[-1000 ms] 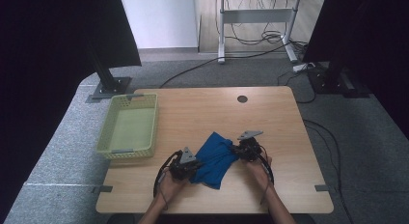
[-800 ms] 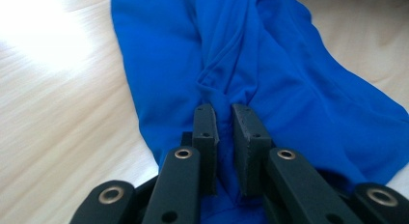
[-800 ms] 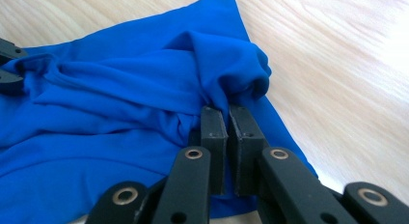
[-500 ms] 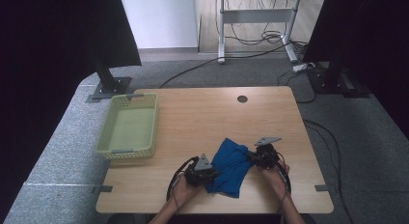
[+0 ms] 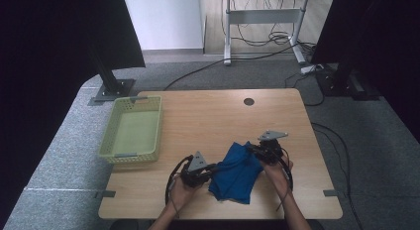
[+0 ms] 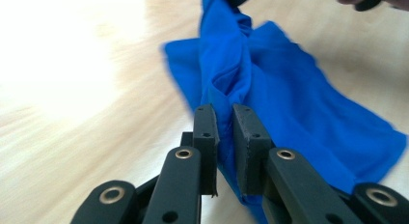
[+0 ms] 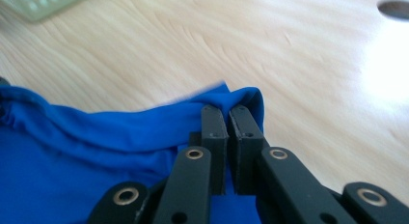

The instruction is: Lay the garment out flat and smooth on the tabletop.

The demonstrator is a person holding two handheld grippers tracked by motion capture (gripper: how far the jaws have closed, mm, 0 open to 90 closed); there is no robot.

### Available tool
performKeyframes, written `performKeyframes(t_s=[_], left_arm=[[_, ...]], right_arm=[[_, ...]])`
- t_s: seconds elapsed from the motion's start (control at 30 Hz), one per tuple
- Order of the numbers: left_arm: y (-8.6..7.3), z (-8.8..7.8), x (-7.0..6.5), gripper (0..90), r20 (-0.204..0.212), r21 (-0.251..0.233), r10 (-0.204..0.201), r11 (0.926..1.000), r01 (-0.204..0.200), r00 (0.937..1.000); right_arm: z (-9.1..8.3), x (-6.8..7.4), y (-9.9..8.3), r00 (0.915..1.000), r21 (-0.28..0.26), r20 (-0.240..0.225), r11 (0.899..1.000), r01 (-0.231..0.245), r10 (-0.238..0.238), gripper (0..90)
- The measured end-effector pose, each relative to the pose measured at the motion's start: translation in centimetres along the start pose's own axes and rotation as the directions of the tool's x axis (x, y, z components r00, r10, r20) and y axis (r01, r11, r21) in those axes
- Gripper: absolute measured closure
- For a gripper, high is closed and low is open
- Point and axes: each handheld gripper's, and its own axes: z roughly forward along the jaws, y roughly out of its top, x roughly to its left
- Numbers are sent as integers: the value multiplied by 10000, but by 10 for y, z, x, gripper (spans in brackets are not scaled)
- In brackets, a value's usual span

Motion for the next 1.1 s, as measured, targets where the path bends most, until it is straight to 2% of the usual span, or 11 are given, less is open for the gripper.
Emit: performKeyframes(t_s=[0.17,0.27,0.33,0.37,0.43,0.57,0.6,0.63,0.7,0.93,1.1], left_arm=[[-13,-8,21,808,-777,339,-406,9985,434,9961],[-26,-5,29,807,-1340,1048,-407,9930,550,9901],[-26,-5,29,806,-1340,1048,-407,9930,550,9901],[-32,0,34,806,-1495,1518,-517,9856,745,9874],[-34,2,36,792,-1507,1683,-597,9821,851,9868],[-31,0,38,780,-1480,1636,-723,9818,965,9863],[-31,0,38,679,-1480,1636,-723,9818,965,9863],[-31,0,38,679,-1480,1636,-723,9818,965,9863],[-22,-4,40,588,-1647,1307,-734,9868,955,9836],[-10,5,35,440,-1705,1252,-421,9901,641,9845],[-8,10,33,418,-1649,1282,-381,9900,597,9856]], right_arm=[[18,11,17,9990,-307,-341,9992,266,-276,857],[42,20,21,9965,-164,-736,9991,391,-402,856],[46,22,21,9959,-122,-793,9990,428,-437,856],[46,22,21,9959,-122,-793,9990,428,-437,854],[56,24,15,9953,23,-885,9992,389,-385,790],[57,23,14,9956,31,-883,9994,332,-328,777],[57,23,14,9956,31,-883,9994,332,-328,777],[53,20,11,9961,-72,-871,9999,132,-137,777],[48,15,7,9970,-75,-774,10000,20,-26,575],[40,11,-5,9986,71,-520,9999,-134,138,467],[33,10,-12,9992,152,-384,9998,-133,139,404]])
